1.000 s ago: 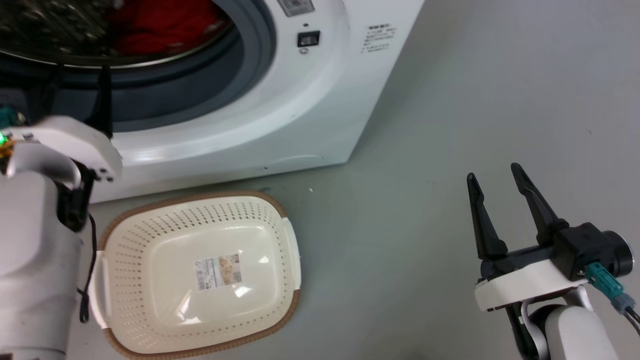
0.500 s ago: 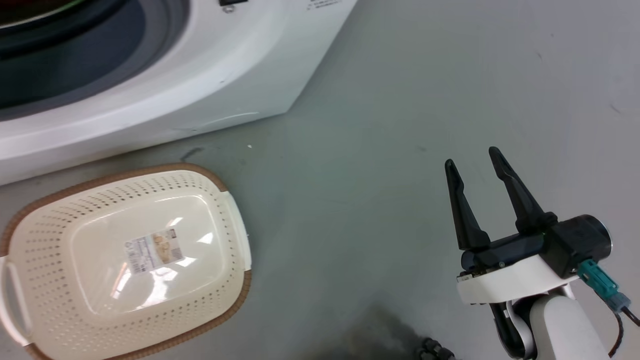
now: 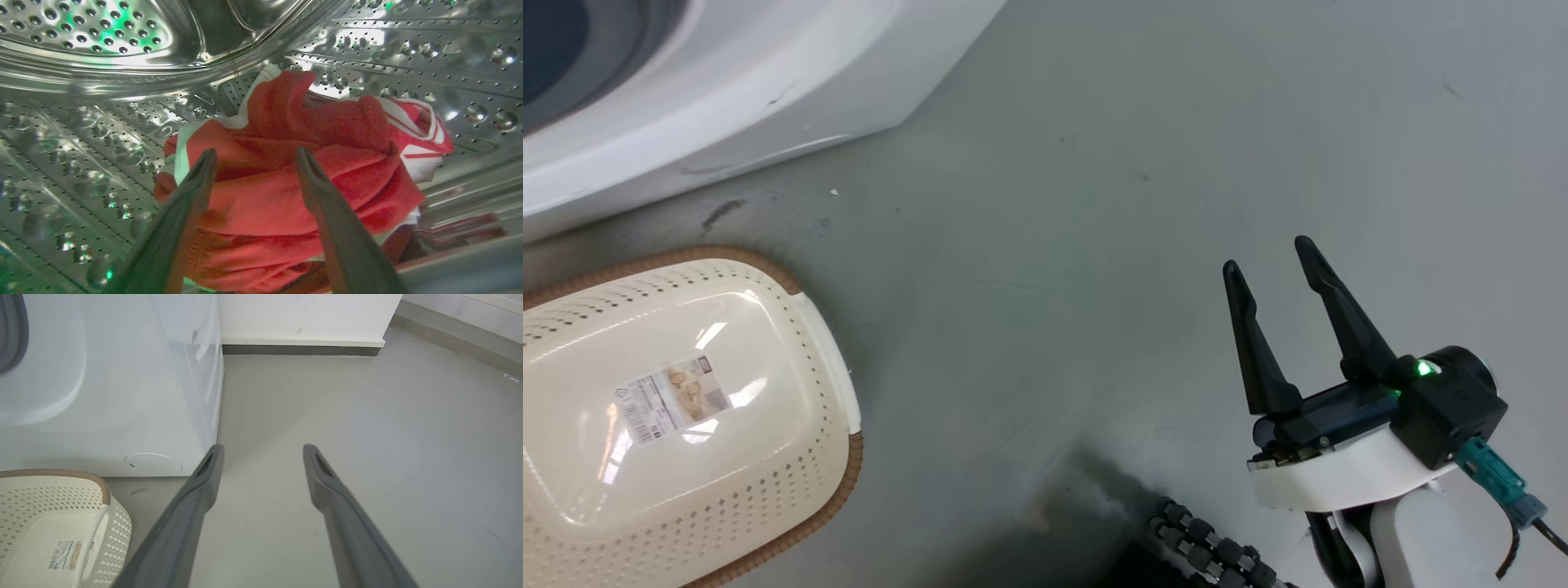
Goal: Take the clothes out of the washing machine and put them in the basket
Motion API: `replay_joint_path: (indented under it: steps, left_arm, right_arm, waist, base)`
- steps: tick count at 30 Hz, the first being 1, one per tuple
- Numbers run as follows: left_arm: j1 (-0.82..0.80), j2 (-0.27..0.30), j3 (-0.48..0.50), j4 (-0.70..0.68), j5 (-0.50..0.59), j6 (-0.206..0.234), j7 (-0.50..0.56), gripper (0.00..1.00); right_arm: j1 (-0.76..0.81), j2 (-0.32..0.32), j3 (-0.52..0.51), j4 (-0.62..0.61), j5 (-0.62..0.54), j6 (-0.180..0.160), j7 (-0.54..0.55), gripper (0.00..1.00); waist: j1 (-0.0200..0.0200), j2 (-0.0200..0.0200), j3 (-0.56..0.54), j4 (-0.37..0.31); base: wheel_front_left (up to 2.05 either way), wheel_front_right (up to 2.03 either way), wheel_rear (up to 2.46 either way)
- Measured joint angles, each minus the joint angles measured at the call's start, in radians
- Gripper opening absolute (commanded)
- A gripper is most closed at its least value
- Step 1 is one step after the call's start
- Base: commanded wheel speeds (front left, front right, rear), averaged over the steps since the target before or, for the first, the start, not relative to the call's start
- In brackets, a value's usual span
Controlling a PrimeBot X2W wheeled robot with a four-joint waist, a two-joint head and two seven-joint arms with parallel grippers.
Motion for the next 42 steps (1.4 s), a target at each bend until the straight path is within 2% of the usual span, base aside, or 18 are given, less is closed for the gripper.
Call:
replay_joint_path:
  steps: [4,14,15,16,17,21,25,29,36,42]
  left_arm:
    - [-0.039,0.028,-0.03,0.003,-0.021,0.0,0.071,1.0]
    - [-0.074,0.046,-0.056,0.031,-0.079,0.002,0.267,1.0]
    - [-0.075,0.046,-0.057,0.035,-0.086,0.003,0.288,0.75]
    - [-0.075,0.047,-0.059,0.038,-0.088,0.003,0.304,0.34]
    - [-0.075,0.048,-0.061,0.037,-0.089,0.007,0.312,0.0]
    - [-0.075,0.057,-0.062,0.015,-0.079,0.03,0.294,0.0]
    - [-0.07,0.077,-0.054,-0.015,-0.061,0.049,0.205,0.0]
    - [-0.046,0.074,-0.041,-0.035,-0.055,0.062,0.091,0.0]
    - [0.026,0.026,-0.018,-0.018,-0.06,0.082,-0.119,0.0]
    - [0.113,-0.017,-0.002,0.045,-0.082,0.081,-0.276,0.0]
  right_arm:
    - [0.001,0.0,0.02,-0.006,0.004,0.0,-0.002,1.0]
    - [0.014,0.0,0.043,0.003,0.025,0.0,-0.004,1.0]
    - [0.014,0.0,0.045,0.004,0.027,0.0,-0.005,1.0]
    - [0.014,0.0,0.047,0.005,0.029,0.0,-0.005,1.0]
    - [0.014,0.0,0.048,0.004,0.03,0.0,-0.005,1.0]
    - [0.013,0.0,0.048,-0.006,0.036,0.0,-0.005,1.0]
    - [0.01,0.0,0.049,-0.006,0.039,0.0,-0.005,1.0]
    - [0.005,0.0,0.041,-0.004,0.041,0.0,-0.005,1.0]
    - [-0.003,0.0,0.031,0.013,0.043,0.0,-0.005,1.0]
    - [-0.002,0.0,0.018,0.032,0.039,0.0,-0.005,1.0]
  waist:
    - [0.0,0.0,0.026,-0.024]
    - [0.0,0.0,0.062,-0.056]
    - [0.0,0.0,0.061,-0.056]
    - [0.0,0.0,0.06,-0.057]
    - [0.0,0.0,0.058,-0.057]
    - [-0.0001,0.0,0.059,-0.058]
    - [-0.0001,0.0,0.052,-0.061]
    - [-0.0001,0.0,0.035,-0.055]
    - [-0.0001,0.0,-0.009,-0.033]
    - [-0.0001,0.0,-0.075,-0.021]
  base:
    - [0.0,0.0,0.0]
    - [0.0,0.0,0.0]
    - [0.0,0.0,0.0]
    - [0.0,0.0,0.0]
    - [0.0,0.0,0.0]
    - [0.0,0.0,0.0]
    - [0.0,0.0,0.0]
    - [0.0,0.0,0.0]
    - [0.0,0.0,0.0]
    - [0.0,0.0,0.0]
